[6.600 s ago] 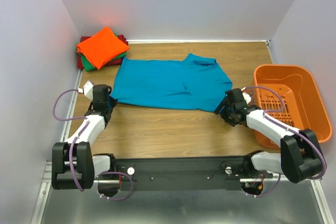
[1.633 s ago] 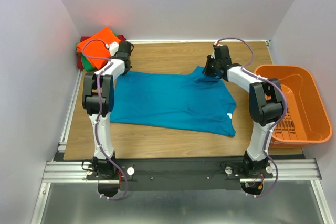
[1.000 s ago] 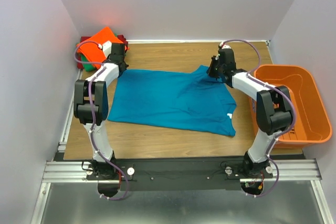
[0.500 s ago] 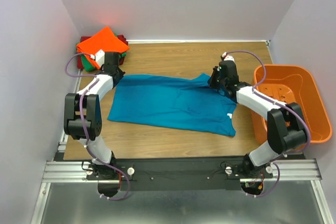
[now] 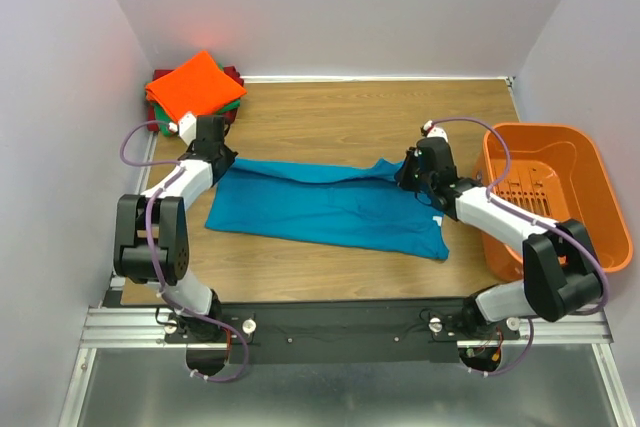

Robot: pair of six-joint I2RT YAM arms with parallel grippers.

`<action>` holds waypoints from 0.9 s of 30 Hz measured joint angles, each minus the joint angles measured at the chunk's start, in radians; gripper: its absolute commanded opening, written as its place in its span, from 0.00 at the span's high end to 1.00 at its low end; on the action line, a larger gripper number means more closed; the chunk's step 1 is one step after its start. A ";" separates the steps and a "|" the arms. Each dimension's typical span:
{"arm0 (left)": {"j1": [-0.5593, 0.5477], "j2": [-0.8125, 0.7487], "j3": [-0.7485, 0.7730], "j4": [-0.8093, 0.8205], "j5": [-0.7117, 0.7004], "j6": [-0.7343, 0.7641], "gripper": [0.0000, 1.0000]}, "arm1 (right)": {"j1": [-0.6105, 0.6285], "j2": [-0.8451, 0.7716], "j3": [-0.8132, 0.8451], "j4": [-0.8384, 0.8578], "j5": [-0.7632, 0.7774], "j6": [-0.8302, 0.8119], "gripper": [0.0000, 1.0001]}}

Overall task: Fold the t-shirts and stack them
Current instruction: Fold the tshirt

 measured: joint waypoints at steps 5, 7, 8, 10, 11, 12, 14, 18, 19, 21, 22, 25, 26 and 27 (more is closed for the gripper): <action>0.003 -0.049 -0.051 0.013 0.002 -0.012 1.00 | 0.019 -0.031 -0.049 0.001 -0.001 0.026 0.82; 0.008 -0.070 -0.084 0.029 0.004 -0.017 1.00 | 0.024 -0.040 -0.071 0.001 -0.001 0.037 0.81; 0.009 -0.078 -0.097 0.031 0.005 -0.018 1.00 | 0.026 -0.044 -0.080 0.001 -0.002 0.041 0.81; 0.013 -0.093 -0.127 0.046 0.009 -0.021 1.00 | 0.027 -0.059 -0.099 0.000 -0.002 0.047 0.80; 0.013 -0.098 -0.139 0.051 0.010 -0.023 1.00 | 0.027 -0.067 -0.108 0.000 -0.003 0.051 0.80; 0.015 -0.104 -0.157 0.061 0.012 -0.025 1.00 | 0.027 -0.075 -0.114 0.000 -0.006 0.052 0.78; 0.015 -0.109 -0.179 0.072 0.014 -0.029 1.00 | 0.028 -0.091 -0.126 0.000 -0.012 0.056 0.74; 0.017 -0.116 -0.209 0.091 0.022 -0.034 0.98 | 0.028 -0.114 -0.143 0.000 -0.029 0.061 0.59; 0.018 -0.118 -0.215 0.098 0.025 -0.034 0.98 | 0.029 -0.117 -0.147 -0.001 -0.033 0.061 0.57; 0.023 -0.127 -0.226 0.110 0.032 -0.034 0.94 | 0.030 -0.130 -0.153 -0.006 -0.041 0.063 0.49; 0.025 -0.132 -0.231 0.117 0.035 -0.034 0.92 | 0.031 -0.142 -0.153 -0.012 -0.043 0.066 0.45; 0.031 -0.166 -0.249 0.131 0.043 -0.034 0.88 | 0.032 -0.165 -0.152 -0.027 -0.043 0.066 0.45; 0.033 -0.178 -0.251 0.133 0.046 -0.034 0.86 | 0.032 -0.165 -0.144 -0.036 -0.041 0.065 0.45; 0.035 -0.190 -0.252 0.135 0.048 -0.034 0.83 | 0.032 -0.149 -0.120 -0.059 -0.033 0.062 0.45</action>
